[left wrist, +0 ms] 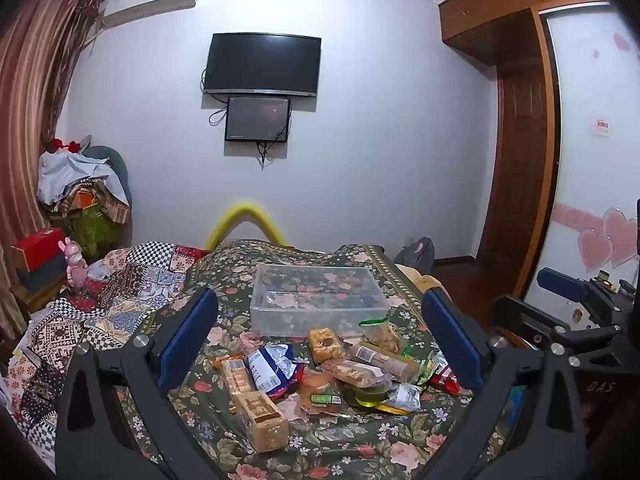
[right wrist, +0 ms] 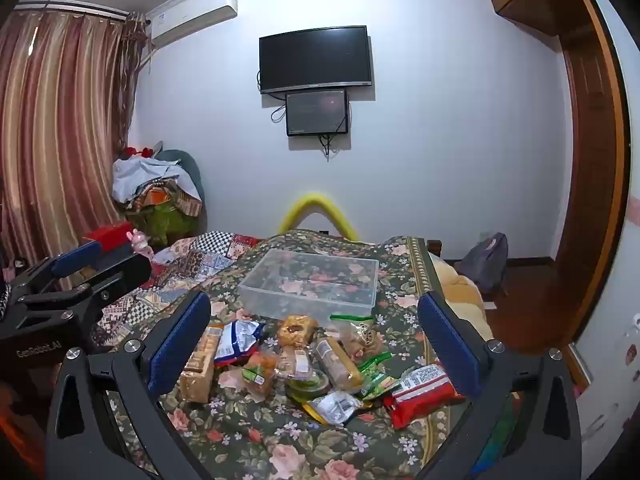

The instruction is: Organize snacks

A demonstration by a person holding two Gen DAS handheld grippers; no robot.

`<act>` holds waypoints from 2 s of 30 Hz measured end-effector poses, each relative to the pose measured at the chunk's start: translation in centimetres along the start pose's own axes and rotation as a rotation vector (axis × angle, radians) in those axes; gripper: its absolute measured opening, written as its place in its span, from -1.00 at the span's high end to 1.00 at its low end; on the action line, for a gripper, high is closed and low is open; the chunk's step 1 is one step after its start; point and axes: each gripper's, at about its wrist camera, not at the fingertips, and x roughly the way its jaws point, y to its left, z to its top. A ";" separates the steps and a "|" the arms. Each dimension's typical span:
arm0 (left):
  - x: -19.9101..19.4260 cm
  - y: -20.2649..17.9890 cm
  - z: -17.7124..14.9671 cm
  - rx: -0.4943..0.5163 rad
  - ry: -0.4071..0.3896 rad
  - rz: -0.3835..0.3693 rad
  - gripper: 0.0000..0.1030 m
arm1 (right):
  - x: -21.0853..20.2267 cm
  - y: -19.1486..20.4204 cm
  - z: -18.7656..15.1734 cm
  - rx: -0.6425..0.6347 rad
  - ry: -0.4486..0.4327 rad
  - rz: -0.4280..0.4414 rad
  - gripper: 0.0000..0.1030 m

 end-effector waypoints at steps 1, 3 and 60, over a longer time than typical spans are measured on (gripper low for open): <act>0.0 0.0 0.0 -0.012 -0.007 -0.009 -1.00 | 0.0 0.0 0.0 0.000 -0.001 0.001 -1.00; 0.0 0.1 0.0 -0.010 -0.004 -0.019 -1.00 | 0.0 0.0 0.0 0.001 -0.003 0.004 -1.00; -0.1 -0.4 -0.2 0.007 -0.011 -0.029 -1.00 | -0.9 0.0 1.0 0.023 -0.023 0.012 -1.00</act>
